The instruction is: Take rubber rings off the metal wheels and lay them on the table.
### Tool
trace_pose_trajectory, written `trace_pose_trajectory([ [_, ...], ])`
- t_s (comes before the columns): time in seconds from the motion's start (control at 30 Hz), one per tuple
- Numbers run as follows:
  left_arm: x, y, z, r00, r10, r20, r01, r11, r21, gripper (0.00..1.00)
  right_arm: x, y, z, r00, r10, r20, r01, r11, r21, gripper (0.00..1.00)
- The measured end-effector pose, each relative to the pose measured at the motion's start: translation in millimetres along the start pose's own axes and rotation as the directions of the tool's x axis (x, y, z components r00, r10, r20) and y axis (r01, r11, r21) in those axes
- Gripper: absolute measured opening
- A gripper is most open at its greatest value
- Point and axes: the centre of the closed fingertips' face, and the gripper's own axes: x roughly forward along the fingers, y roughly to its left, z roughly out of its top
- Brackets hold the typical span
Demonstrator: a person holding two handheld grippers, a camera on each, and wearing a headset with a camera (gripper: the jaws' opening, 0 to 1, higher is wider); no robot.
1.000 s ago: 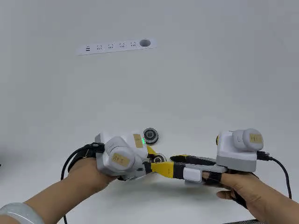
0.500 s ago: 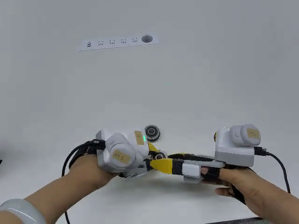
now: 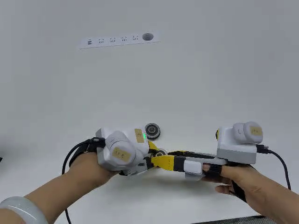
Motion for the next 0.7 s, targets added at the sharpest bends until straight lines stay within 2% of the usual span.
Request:
trace_pose_trajectory([
  [0.47, -0.2, 0.0, 0.2, 1.0000, -0.001, 0.001, 0.001, 1.000, -0.002, 0.13, -1.8, 1.7, -2.9, 0.9999, 0.012, -0.003, -0.012, 1.000, 0.006, 0.64],
  [0.7, -0.2, 0.0, -0.1, 1.0000, -0.001, 0.003, 0.001, 1.000, -0.003, 0.13, -1.4, -0.1, -8.9, 0.9996, 0.013, -0.025, -0.013, 1.000, 0.015, 0.60],
])
